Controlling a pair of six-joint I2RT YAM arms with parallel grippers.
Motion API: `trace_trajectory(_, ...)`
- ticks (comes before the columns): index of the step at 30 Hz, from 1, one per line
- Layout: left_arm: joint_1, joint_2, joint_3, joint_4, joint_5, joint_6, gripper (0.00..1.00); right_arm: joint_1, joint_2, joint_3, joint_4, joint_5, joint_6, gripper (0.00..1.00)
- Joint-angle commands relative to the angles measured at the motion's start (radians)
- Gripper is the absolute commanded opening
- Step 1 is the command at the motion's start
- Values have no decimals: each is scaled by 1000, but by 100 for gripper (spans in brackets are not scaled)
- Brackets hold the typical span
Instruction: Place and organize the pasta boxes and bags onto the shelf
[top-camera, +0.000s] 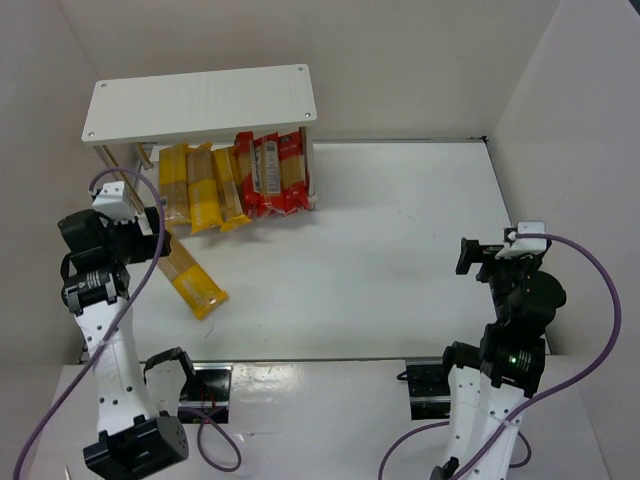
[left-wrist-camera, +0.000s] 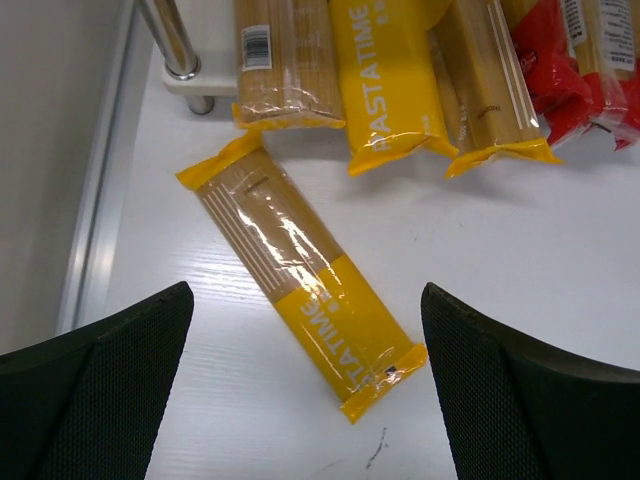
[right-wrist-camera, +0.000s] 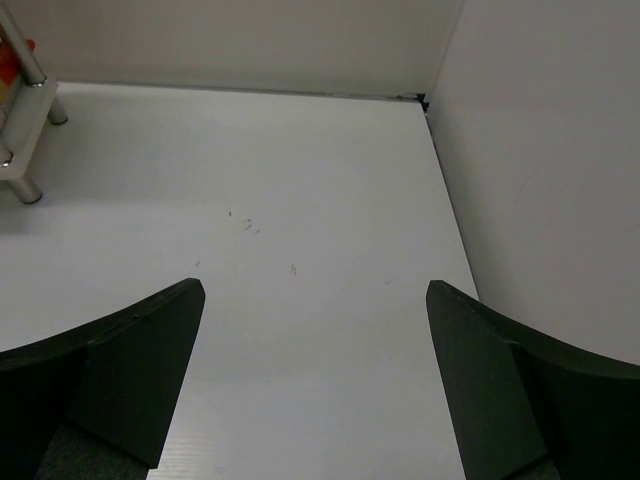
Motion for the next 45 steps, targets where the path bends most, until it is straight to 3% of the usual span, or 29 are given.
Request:
trace_trajectory(1, -20, 39, 41, -11, -36, -78, 100, -7, -33, -10, 45, -17, 0, 100)
trace_trajectory(10, -133, 94, -70, 126, 52, -42, 100, -7, -4, -1, 27, -71, -20, 100)
trace_trajectory(16, -110, -7, -69, 171, -43, -73, 100, 5, 162, 74, -61, -344, -196, 100)
trace_trajectory(18, -100, -28, -46, 158, -76, -96, 100, 26, 285, 176, -139, -378, -253, 100)
trace_trajectory(20, -89, -29, -46, 146, -76, -85, 100, 97, 358, 270, -168, -358, -284, 100)
trace_trajectory(23, -80, 25, -37, 103, -76, -70, 100, 214, 410, 293, -110, -242, -269, 100)
trace_trajectory(26, -90, 108, -26, 85, -99, -59, 100, 258, 455, 293, -87, -174, -269, 100)
trace_trajectory(29, -159, 261, -14, 51, -235, -27, 100, 319, 464, 266, -33, -113, -250, 100)
trace_trajectory(32, -191, 350, 11, 39, -315, -27, 100, 345, 464, 240, 5, -77, -240, 100)
trace_trajectory(45, -191, 557, 21, 80, -280, -159, 98, 335, 473, 185, 39, -36, -230, 100)
